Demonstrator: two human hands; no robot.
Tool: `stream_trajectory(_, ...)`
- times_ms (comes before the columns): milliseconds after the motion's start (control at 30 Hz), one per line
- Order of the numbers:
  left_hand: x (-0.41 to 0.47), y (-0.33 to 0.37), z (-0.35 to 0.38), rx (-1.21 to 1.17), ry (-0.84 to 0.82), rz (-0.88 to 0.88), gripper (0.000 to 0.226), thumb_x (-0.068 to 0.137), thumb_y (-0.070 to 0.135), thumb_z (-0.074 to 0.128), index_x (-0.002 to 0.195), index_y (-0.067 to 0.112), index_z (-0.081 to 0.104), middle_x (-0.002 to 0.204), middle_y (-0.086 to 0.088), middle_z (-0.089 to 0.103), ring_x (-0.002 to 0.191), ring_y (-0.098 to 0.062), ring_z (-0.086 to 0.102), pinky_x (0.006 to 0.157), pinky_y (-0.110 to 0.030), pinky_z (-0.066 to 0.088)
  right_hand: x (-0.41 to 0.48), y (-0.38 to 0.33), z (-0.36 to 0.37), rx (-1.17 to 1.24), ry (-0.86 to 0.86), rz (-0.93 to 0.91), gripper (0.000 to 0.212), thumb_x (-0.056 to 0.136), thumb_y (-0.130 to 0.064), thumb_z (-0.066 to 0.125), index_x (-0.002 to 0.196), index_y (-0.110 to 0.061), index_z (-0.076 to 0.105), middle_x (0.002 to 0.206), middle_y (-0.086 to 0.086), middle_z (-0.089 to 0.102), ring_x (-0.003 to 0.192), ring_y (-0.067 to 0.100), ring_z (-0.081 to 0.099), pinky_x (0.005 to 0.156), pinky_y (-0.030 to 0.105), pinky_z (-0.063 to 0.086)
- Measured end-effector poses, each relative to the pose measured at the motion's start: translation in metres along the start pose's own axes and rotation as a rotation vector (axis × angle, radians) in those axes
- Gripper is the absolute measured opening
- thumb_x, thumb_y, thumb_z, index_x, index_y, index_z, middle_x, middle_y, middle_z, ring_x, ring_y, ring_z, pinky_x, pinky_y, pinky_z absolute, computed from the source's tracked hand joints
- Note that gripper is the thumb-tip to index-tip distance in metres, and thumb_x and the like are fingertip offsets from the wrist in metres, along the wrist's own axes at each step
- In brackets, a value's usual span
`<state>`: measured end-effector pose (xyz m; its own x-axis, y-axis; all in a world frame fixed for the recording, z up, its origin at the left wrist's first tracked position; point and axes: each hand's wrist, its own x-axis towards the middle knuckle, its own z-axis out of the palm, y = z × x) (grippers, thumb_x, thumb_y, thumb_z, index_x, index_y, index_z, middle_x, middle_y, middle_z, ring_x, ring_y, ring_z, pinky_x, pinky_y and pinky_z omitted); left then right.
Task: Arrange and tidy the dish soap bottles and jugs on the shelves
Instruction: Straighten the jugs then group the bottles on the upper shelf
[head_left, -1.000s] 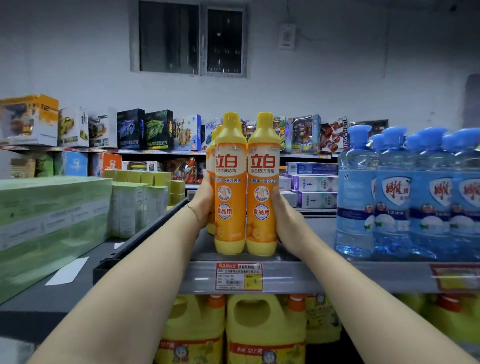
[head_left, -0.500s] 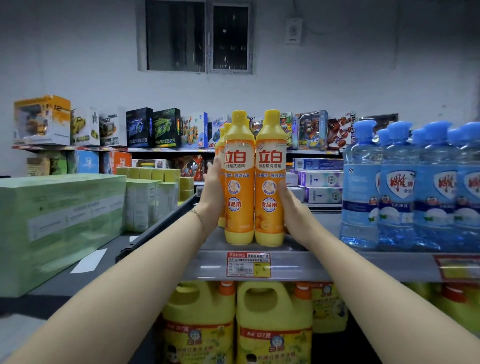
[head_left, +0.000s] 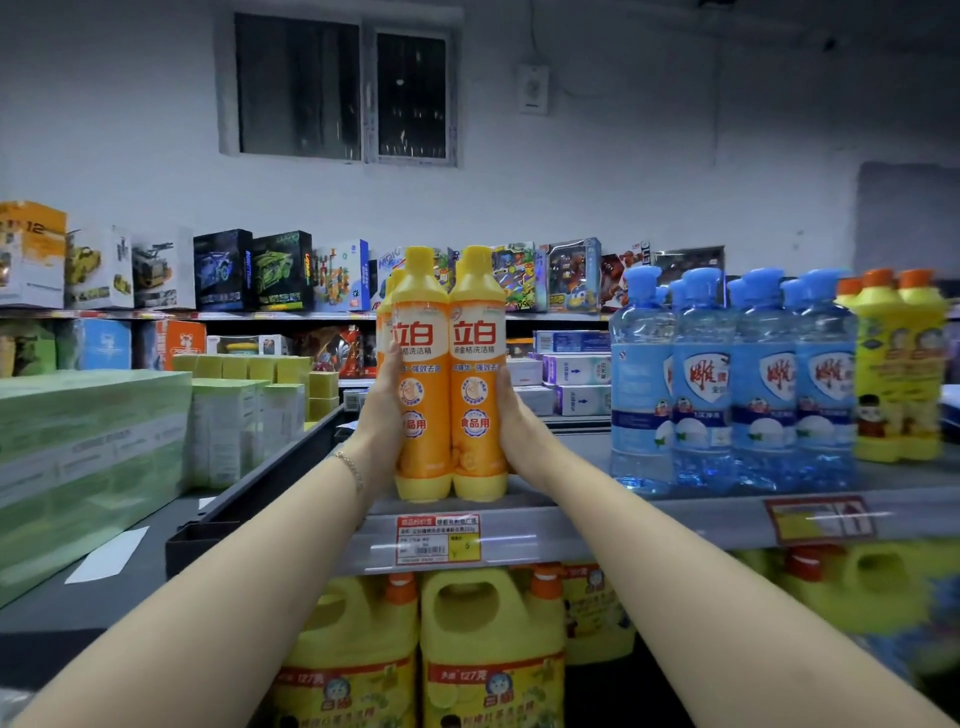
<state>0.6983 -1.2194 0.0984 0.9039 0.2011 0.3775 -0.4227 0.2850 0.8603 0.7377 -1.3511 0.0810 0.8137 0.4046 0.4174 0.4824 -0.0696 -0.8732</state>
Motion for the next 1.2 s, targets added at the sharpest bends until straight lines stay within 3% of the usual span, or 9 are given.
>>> stream_trajectory(133, -0.004, 0.006, 0.000, 0.182, 0.356, 0.117, 0.040, 0.097, 0.052, 0.036, 0.106, 0.020, 0.057, 0.089, 0.004, 0.061, 0.069, -0.008, 0.060, 0.052, -0.024, 0.042, -0.007, -0.002, -0.008, -0.260, 0.093, 0.047, 0.087, 0.078, -0.083, 0.019, 0.132, -0.023, 0.048, 0.124, 0.002, 0.061, 0.109, 0.021, 0.058, 0.093, 0.040, 0.049)
stream_trajectory(233, -0.003, 0.002, -0.006, 0.480, 0.609, 0.349, 0.028, 0.093, 0.043, 0.046, 0.101, 0.016, 0.046, 0.099, -0.002, 0.053, 0.087, -0.019, 0.056, 0.068, -0.031, 0.045, -0.022, -0.005, -0.021, -0.462, 0.295, -0.072, 0.052, 0.092, -0.059, 0.041, 0.113, -0.014, 0.056, 0.104, 0.002, 0.065, 0.091, 0.018, 0.060, 0.076, 0.035, 0.052)
stream_trajectory(333, -0.016, -0.002, 0.015, 0.654, 0.455, 0.579, 0.016, 0.088, 0.027, 0.054, 0.096, 0.016, 0.046, 0.098, -0.005, 0.054, 0.087, -0.021, 0.054, 0.075, -0.037, 0.050, -0.043, -0.011, -0.041, -0.719, 0.374, -0.322, 0.020, 0.094, -0.034, 0.052, 0.088, -0.017, 0.059, 0.072, -0.001, 0.062, 0.067, 0.018, 0.058, 0.058, 0.030, 0.045)
stream_trajectory(500, -0.042, -0.019, 0.076, 0.920, 0.112, 0.949, 0.016, 0.082, 0.014, 0.057, 0.095, 0.011, 0.048, 0.088, 0.002, 0.045, 0.075, -0.013, 0.041, 0.067, -0.014, 0.035, -0.072, -0.010, -0.081, -0.970, 0.445, -0.530, 0.021, 0.090, -0.022, 0.054, 0.071, -0.015, 0.053, 0.060, -0.004, 0.050, 0.056, 0.021, 0.048, 0.053, 0.030, 0.039)
stream_trajectory(633, -0.036, -0.050, 0.122, 1.028, -0.119, 0.578, 0.032, 0.086, 0.023, 0.062, 0.111, 0.013, 0.044, 0.103, -0.001, 0.047, 0.087, -0.019, 0.049, 0.077, -0.032, 0.045, -0.086, 0.009, -0.124, -1.063, 0.495, -0.551, 0.022, 0.087, -0.025, 0.053, 0.068, -0.017, 0.047, 0.060, -0.005, 0.047, 0.054, 0.020, 0.044, 0.050, 0.028, 0.033)
stream_trajectory(733, -0.026, -0.078, 0.147, 0.999, -0.125, 0.317, 0.058, 0.078, 0.040, 0.073, 0.117, 0.016, 0.036, 0.114, 0.001, 0.043, 0.098, -0.015, 0.046, 0.081, -0.028, 0.039, -0.093, 0.026, -0.156, -1.119, 0.513, -0.598, 0.020, 0.083, -0.025, 0.050, 0.068, -0.012, 0.053, 0.058, -0.003, 0.048, 0.051, 0.021, 0.048, 0.044, 0.029, 0.036)
stream_trajectory(867, -0.014, -0.100, 0.163, 0.942, -0.078, 0.166, 0.064, 0.065, 0.037, 0.084, 0.105, 0.016, 0.040, 0.104, 0.001, 0.060, 0.091, -0.015, 0.060, 0.075, -0.030, 0.050, -0.096, 0.037, -0.193, -1.197, 0.472, -0.672, 0.025, 0.082, -0.029, 0.043, 0.066, -0.013, 0.053, 0.056, -0.003, 0.049, 0.049, 0.018, 0.050, 0.042, 0.025, 0.032)
stream_trajectory(1000, -0.003, -0.094, 0.171, 0.960, -0.023, 0.062, 0.059, 0.063, 0.026, 0.086, 0.110, 0.018, 0.050, 0.104, 0.004, 0.063, 0.097, -0.016, 0.060, 0.084, -0.031, 0.050, -0.089, 0.045, -0.208, -1.220, 0.420, -0.753, 0.026, 0.083, -0.026, 0.043, 0.063, -0.012, 0.053, 0.057, 0.000, 0.050, 0.048, 0.019, 0.048, 0.044, 0.023, 0.027)
stream_trajectory(1200, 0.012, -0.103, 0.172, 0.930, 0.065, 0.011, 0.060, 0.061, 0.021, 0.089, 0.111, 0.017, 0.055, 0.109, -0.001, 0.067, 0.100, -0.020, 0.063, 0.091, -0.036, 0.051, -0.074, 0.062, -0.197, -1.199, 0.487, -0.833, 0.016, 0.081, -0.019, 0.052, 0.071, -0.009, 0.059, 0.074, 0.005, 0.054, 0.067, 0.022, 0.053, 0.049, 0.026, 0.036)
